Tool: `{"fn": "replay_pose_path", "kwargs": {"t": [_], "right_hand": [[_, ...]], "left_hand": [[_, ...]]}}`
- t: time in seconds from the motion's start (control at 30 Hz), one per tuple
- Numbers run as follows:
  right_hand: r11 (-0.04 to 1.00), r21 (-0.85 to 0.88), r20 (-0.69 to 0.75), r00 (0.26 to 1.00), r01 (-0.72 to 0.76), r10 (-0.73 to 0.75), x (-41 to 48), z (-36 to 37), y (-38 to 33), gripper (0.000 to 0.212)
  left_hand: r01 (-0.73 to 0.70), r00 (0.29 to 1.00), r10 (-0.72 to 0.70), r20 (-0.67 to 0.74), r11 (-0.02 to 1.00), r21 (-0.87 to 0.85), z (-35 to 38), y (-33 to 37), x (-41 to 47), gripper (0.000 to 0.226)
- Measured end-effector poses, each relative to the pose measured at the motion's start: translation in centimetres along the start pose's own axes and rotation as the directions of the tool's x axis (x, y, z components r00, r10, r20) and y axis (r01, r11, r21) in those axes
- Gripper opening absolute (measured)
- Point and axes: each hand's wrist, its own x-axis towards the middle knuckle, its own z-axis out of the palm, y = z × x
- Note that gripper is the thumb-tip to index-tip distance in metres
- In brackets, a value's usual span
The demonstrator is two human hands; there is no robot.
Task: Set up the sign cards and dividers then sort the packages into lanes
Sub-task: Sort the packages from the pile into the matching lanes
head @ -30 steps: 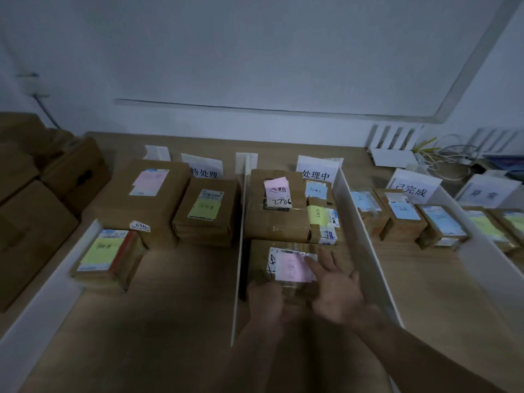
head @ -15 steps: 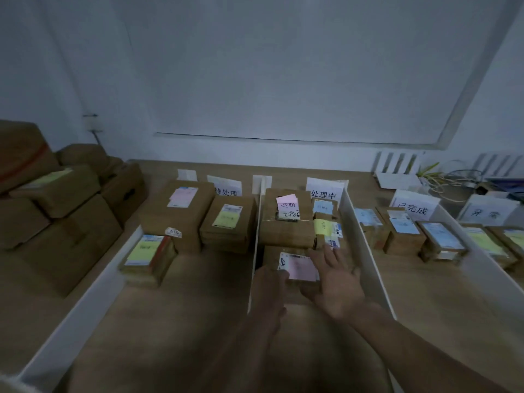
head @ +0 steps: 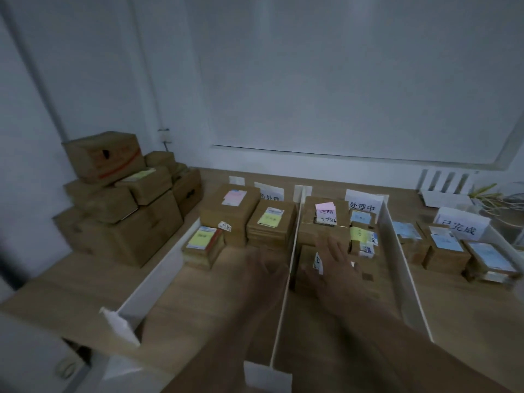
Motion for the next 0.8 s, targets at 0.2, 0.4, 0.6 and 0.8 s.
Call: {"fn": "replay_pose_path", "kwargs": {"t": [0.2, 0.4, 0.6, 0.8], "right_hand": [[0.997, -0.040, -0.030, 0.997, 0.071, -0.072, 0.7, 1.2, -5.7, 0.089], [0.989, -0.119, -0.064, 0.993, 0.090, -0.098, 2.5, 4.9, -14.3, 0.091], [0.988, -0.120, -0.016, 0.995, 0.099, -0.101, 5.2, 10.0, -24.3, 0.084], [0.988, -0.061, -0.017, 0.989, 0.144, -0.145, 7.4, 15.0, -33.7, 0.082]], "left_hand": [[-0.073, 0.990, 0.084, -0.115, 0.992, 0.101, -5.9, -3.4, -0.3, 0.069], [-0.124, 0.974, 0.172, -0.150, 0.950, 0.285, -14.1, -10.6, 1.4, 0.071], [-0.051, 0.983, 0.095, -0.157, 0.963, 0.265, -25.1, -18.1, 3.4, 0.081], [0.066, 0.986, -0.023, -0.167, 0.965, 0.254, -34.4, -24.0, 5.2, 0.078]]}}
